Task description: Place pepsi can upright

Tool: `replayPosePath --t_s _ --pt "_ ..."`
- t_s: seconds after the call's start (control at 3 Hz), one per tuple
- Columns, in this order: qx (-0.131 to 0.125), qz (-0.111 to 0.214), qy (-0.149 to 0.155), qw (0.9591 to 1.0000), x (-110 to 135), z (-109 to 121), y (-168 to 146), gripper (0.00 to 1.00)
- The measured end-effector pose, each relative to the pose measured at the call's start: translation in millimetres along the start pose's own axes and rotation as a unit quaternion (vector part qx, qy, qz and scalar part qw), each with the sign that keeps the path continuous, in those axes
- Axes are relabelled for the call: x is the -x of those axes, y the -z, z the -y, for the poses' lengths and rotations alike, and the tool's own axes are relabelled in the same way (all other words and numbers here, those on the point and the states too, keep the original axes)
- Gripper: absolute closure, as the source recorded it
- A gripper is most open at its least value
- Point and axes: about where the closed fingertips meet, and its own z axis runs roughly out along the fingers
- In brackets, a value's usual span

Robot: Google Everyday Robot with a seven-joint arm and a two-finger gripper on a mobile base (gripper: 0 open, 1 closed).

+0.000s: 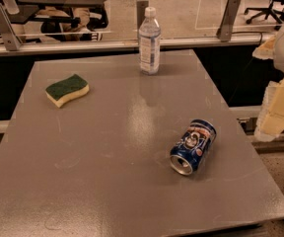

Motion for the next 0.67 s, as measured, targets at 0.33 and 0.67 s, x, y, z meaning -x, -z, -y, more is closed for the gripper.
replayPosePath --t_s 0.33,0.67 --pt "0.000 0.000 0.000 1.0000 0.0 0.0 0.0 0.00" --pt "0.003 0.010 0.035 0.9993 8.4 -0.5 -4.1 0.00"
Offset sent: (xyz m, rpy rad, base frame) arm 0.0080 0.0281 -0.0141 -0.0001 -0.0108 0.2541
